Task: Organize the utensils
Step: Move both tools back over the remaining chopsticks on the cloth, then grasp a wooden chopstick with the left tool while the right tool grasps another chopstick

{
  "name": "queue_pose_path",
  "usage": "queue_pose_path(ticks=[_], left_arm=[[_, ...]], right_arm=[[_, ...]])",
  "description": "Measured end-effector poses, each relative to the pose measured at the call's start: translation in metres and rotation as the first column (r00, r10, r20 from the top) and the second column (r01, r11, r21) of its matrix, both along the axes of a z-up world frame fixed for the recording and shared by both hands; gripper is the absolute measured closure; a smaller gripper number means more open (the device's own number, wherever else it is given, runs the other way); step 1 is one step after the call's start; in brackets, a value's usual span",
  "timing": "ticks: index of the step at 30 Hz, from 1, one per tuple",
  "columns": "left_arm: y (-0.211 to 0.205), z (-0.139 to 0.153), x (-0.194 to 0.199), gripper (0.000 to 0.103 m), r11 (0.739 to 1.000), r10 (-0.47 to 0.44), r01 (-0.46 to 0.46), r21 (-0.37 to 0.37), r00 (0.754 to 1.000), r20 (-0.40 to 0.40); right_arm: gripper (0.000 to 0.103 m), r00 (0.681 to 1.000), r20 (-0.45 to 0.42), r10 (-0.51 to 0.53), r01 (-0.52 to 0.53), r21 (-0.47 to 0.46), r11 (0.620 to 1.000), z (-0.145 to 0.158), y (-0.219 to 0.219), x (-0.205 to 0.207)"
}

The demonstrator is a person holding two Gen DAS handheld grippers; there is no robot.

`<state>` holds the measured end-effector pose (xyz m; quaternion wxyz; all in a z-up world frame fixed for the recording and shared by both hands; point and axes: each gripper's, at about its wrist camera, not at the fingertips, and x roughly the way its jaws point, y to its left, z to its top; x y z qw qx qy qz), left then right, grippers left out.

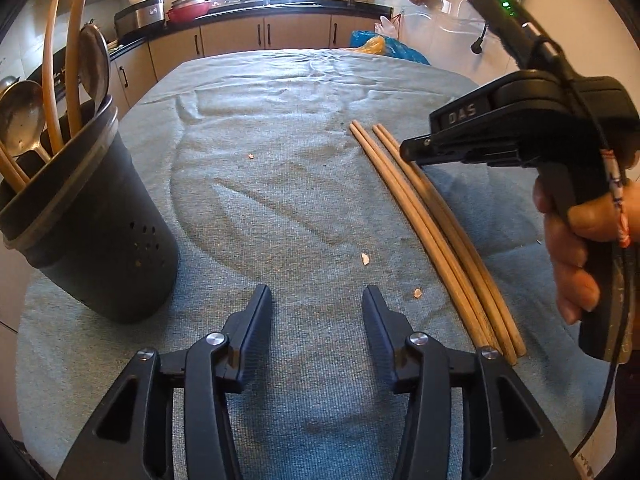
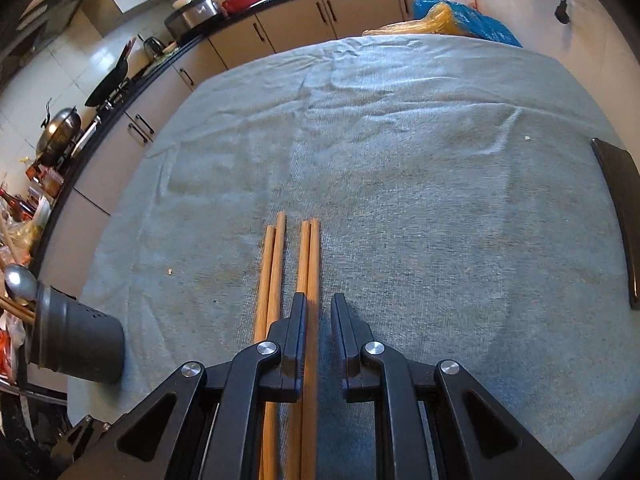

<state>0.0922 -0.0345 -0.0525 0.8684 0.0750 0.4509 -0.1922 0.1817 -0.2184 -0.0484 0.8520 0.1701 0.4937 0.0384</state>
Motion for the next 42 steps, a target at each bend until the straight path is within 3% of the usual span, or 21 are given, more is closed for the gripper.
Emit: queue_pose_path(ticks=[6,10,15,19,23,27,30,36,42], left_arm=[[0.001,-0.001,0.002,0.057,1.0,-0.001,0.001,-0.006,1.0,-0.003],[-0.001,-0.002,0.001,0.056,1.0,-0.001,0.001,0.007,1.0,0.002],[-0.003,-0.001,0.0,0.056,1.0,0.003,-0.003,0.026,1.0,0.005],[-0.01,0.0,-0.001,0.056,0.998,0.009,-0.009,0.057,1.0,-0.003],[-0.017,0.013,0.007,0.056,1.0,0.007,-0.007,0.02,0.999,-0.04],[-0.03,0.028,0.036,0.056,0.999,0.038,-0.042,-0.029,0.991,-0.127],[-0.04,0.033,0.055,0.059,0.996,0.081,-0.087,-0.03,0.986,-0.148],[-0.055,0.024,0.098,0.072,0.985,0.153,-0.168,-0.037,0.954,-0.257],[-0.074,0.014,0.12,0.076,0.982,0.177,-0.189,-0.013,0.94,-0.293]], right_arm=[[0.092,1.0,-0.013,0.018,-0.019,-0.085,0.996,0.0,0.008,0.008],[0.093,0.995,-0.02,0.102,-0.104,-0.216,0.971,0.003,0.023,0.01],[0.096,0.998,-0.008,0.068,-0.068,-0.275,0.959,0.002,0.011,-0.001],[0.096,0.999,0.019,-0.049,0.052,-0.229,0.972,0.0,-0.03,-0.022],[0.096,0.99,0.072,-0.123,0.13,-0.107,0.986,-0.003,-0.069,-0.047],[0.096,0.984,0.134,-0.117,0.126,-0.067,0.99,-0.007,-0.078,-0.058],[0.096,0.981,0.16,-0.112,0.121,-0.05,0.991,-0.007,-0.076,-0.064],[0.096,0.976,0.183,-0.121,0.103,0.102,0.989,-0.015,-0.093,-0.068],[0.096,0.976,0.186,-0.113,0.094,0.107,0.99,-0.017,-0.09,-0.061]])
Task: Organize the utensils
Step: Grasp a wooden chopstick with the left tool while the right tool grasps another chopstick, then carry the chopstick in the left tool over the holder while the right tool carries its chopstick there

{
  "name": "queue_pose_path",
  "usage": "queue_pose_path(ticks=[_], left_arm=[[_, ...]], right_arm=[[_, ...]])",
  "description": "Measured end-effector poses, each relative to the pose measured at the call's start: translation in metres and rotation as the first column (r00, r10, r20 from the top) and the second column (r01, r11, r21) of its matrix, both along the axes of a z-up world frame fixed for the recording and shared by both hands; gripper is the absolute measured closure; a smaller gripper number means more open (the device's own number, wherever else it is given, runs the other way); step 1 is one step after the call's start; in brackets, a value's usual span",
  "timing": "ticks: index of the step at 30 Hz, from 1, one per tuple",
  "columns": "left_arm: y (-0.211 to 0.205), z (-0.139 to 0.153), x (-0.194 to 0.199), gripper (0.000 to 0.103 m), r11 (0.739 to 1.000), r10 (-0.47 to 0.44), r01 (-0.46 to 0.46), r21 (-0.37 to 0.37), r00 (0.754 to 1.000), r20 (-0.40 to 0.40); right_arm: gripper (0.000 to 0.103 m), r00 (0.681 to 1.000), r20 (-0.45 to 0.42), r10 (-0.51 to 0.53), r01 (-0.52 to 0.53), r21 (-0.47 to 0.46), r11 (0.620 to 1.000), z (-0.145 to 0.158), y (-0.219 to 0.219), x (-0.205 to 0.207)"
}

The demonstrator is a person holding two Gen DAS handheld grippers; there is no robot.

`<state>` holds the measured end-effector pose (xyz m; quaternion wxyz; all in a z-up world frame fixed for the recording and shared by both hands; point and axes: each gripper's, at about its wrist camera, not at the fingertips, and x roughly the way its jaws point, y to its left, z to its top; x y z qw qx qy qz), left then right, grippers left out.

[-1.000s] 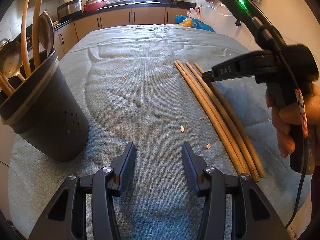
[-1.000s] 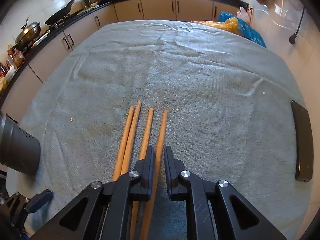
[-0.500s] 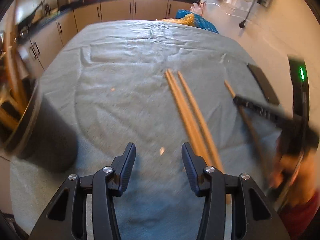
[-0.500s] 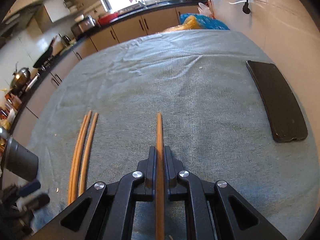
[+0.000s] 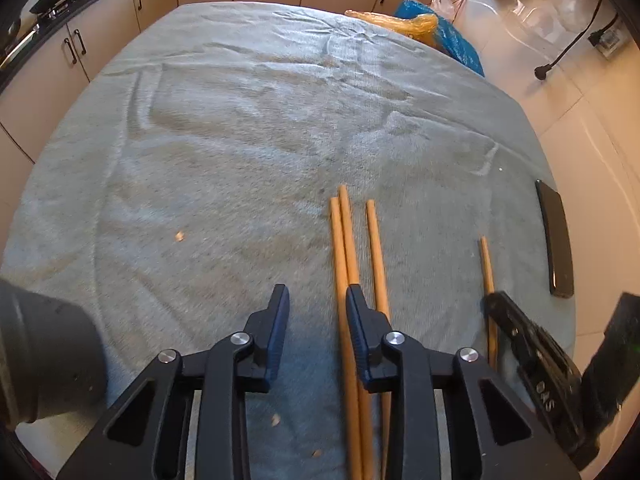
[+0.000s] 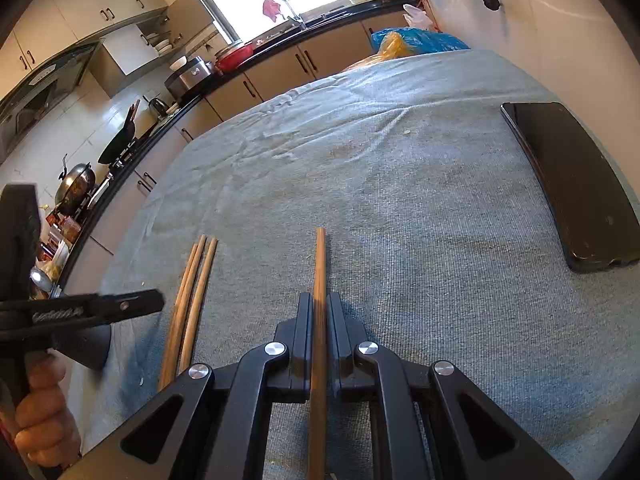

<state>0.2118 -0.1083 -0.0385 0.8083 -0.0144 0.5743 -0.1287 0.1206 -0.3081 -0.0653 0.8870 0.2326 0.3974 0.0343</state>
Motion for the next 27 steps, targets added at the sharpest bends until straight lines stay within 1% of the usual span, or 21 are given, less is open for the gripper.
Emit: queue_pose_path(ticks=[3,5,10,15,16,18,19,22,24,27], left_arm=[[-0.008,-0.004,0.004,0.077,0.999,0.004,-0.005,0.048,1.0,0.011],[-0.009,-0.006,0.007,0.077,0.999,0.005,-0.005,0.044,1.0,0.011],[-0.015,-0.009,0.012,0.077,0.998,-0.006,0.005,0.068,1.0,0.008],[-0.025,-0.009,0.014,0.078,0.99,-0.016,0.01,0.138,0.999,0.042],[-0.027,-0.009,0.013,0.079,0.988,-0.021,0.013,0.152,0.999,0.05],[-0.029,-0.009,0.009,0.092,0.984,-0.036,0.023,0.177,0.997,0.07],[-0.028,-0.009,0.007,0.096,0.985,-0.044,0.032,0.172,0.997,0.07],[-0.024,-0.005,0.0,0.097,0.99,-0.06,0.051,0.128,0.996,0.069],[-0.021,0.001,-0.007,0.097,0.992,-0.065,0.055,0.112,0.994,0.093],[-0.013,0.02,-0.022,0.097,0.996,-0.07,0.06,0.071,0.988,0.139]], right_arm=[[0.096,1.0,0.001,0.002,-0.002,0.0,1.0,0.0,0.001,0.0],[0.096,1.0,0.001,0.003,-0.003,0.006,1.0,0.0,-0.001,0.0],[0.096,1.0,-0.001,0.004,-0.004,0.003,1.0,0.0,-0.001,-0.001],[0.095,1.0,-0.001,0.005,-0.005,0.011,1.0,0.0,-0.003,-0.002],[0.095,1.0,0.0,0.006,-0.006,0.012,1.0,0.0,-0.003,-0.001],[0.095,1.0,0.0,0.007,-0.007,0.016,1.0,-0.001,-0.004,-0.001],[0.095,1.0,0.001,0.01,-0.01,0.013,1.0,-0.001,-0.004,-0.001],[0.096,1.0,0.011,0.011,-0.011,0.011,1.0,0.001,-0.004,-0.002],[0.096,1.0,0.03,0.004,-0.005,0.014,1.0,0.003,-0.007,-0.004],[0.096,0.995,0.095,0.001,-0.004,0.031,1.0,0.012,-0.008,-0.01]])
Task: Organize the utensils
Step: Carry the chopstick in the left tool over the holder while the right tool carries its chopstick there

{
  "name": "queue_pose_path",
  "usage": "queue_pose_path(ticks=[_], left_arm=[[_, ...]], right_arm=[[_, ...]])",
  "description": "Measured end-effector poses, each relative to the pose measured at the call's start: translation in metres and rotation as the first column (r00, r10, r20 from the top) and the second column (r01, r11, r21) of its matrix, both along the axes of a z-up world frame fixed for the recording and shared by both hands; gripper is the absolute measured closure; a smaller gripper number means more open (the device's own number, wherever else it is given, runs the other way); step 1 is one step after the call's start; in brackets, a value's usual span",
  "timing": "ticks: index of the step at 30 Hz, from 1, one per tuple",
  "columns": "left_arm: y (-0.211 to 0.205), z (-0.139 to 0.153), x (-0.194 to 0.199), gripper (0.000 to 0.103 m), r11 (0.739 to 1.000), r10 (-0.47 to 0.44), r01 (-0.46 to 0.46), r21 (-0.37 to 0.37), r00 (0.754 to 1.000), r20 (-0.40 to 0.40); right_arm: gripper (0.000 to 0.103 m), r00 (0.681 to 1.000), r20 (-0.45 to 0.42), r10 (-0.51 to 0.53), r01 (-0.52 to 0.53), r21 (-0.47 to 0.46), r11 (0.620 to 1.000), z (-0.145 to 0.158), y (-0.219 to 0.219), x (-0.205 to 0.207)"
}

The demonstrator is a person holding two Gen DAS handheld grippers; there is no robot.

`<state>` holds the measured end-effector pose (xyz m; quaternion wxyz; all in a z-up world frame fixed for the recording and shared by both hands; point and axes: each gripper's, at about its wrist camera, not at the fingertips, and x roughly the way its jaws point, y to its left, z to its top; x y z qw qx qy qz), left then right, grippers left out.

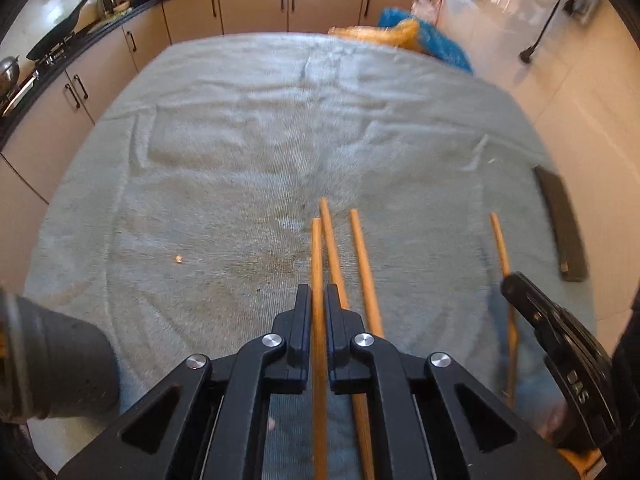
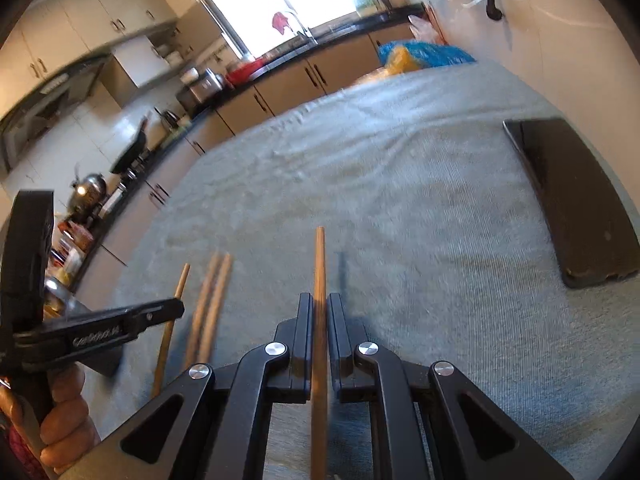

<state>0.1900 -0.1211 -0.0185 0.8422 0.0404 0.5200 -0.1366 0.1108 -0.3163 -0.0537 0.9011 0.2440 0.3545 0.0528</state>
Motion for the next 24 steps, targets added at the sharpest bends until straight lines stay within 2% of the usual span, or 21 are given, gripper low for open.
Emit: queue_pose_path(ticks=[5,7,9,14,24], left_arm=[[0.015,0.045,-0.032,0.097,0.998,-0.013,0.02,-0.053,0.992,0.129],[0.022,0.06,-0.045,0.097,0.997,-0.021,0.035,-0.074,0.984,0.178],[0.029,0.073,-0.058,0.097,0.995,-0.03,0.049,-0.081,0.975,0.221],[0.04,0.099,-0.086,0.097,0.991,-0.054,0.088,-0.101,0.952,0.3],[0.058,0.12,-0.113,0.097,0.984,-0.064,0.117,-0.134,0.935,0.349]], right_arm=[[0.096,0.978,0.21,-0.003,0.008,-0.024,1.0,0.034,0.008,-0.024],[0.096,0.961,0.278,-0.008,0.016,-0.028,0.999,0.046,0.013,-0.034],[0.096,0.951,0.31,-0.007,0.015,-0.023,1.0,0.055,0.019,-0.043],[0.096,0.939,0.344,-0.015,0.03,-0.039,0.999,0.074,0.035,-0.067],[0.096,0.924,0.381,-0.011,0.04,-0.07,0.997,0.105,0.053,-0.104]])
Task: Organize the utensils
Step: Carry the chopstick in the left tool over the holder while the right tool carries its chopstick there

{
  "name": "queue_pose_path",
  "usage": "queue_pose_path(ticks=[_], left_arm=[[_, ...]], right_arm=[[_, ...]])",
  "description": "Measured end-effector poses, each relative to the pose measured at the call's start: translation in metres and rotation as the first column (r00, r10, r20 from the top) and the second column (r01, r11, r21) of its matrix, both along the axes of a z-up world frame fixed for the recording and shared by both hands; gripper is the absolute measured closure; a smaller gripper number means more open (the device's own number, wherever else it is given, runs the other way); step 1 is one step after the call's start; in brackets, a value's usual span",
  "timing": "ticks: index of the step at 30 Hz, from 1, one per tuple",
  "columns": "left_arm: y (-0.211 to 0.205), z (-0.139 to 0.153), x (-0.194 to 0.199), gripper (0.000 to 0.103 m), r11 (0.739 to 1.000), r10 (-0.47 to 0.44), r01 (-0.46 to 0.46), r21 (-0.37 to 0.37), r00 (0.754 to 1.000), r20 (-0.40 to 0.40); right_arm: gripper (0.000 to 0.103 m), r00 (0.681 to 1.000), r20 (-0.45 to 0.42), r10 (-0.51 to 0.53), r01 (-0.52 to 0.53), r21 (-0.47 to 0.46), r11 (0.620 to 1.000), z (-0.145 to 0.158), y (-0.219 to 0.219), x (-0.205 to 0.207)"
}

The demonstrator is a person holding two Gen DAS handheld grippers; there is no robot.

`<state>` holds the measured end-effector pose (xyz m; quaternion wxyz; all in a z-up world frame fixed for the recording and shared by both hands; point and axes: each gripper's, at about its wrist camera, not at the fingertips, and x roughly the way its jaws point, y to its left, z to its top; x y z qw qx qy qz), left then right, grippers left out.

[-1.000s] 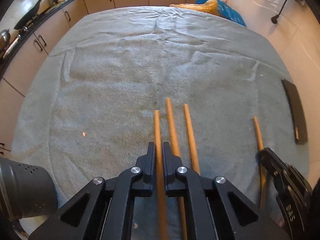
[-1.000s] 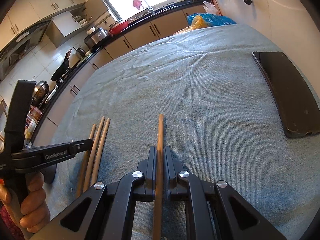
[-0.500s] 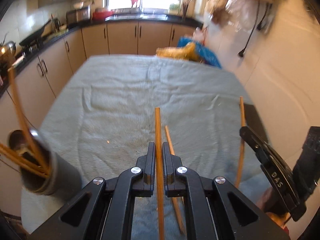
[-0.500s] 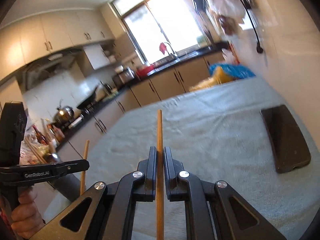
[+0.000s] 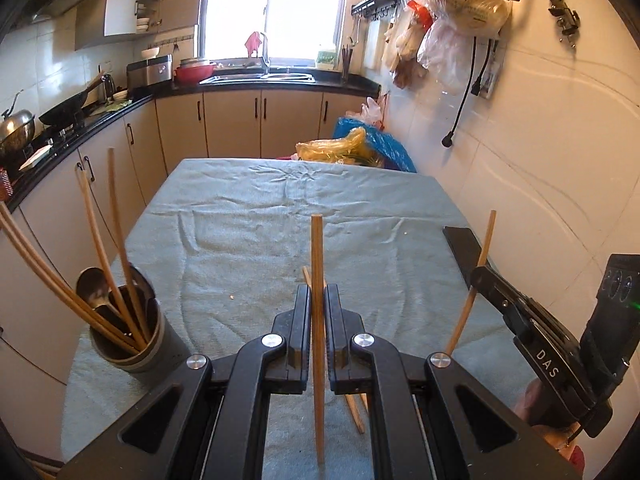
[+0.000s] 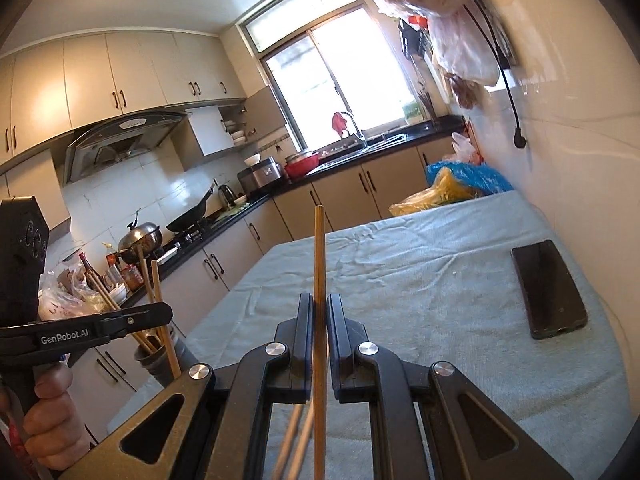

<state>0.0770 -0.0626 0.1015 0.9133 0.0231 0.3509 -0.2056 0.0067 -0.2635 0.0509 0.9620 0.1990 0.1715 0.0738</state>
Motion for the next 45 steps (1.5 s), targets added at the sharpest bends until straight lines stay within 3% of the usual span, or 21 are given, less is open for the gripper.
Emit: queue_pose_path(ticks=[18,45], left_arm=[[0.012,0.003,-0.018,0.097,1.0,0.014,-0.014,0.001,0.998,0.054],[0.046,0.021,-0.029,0.097,0.997,0.046,-0.041,-0.061,0.995,0.09]], right_arm=[[0.096,0.999,0.021,0.036,-0.035,-0.046,0.998,0.021,0.026,-0.011],[0.096,0.996,0.025,0.09,-0.089,-0.061,0.994,0.042,0.05,-0.003]])
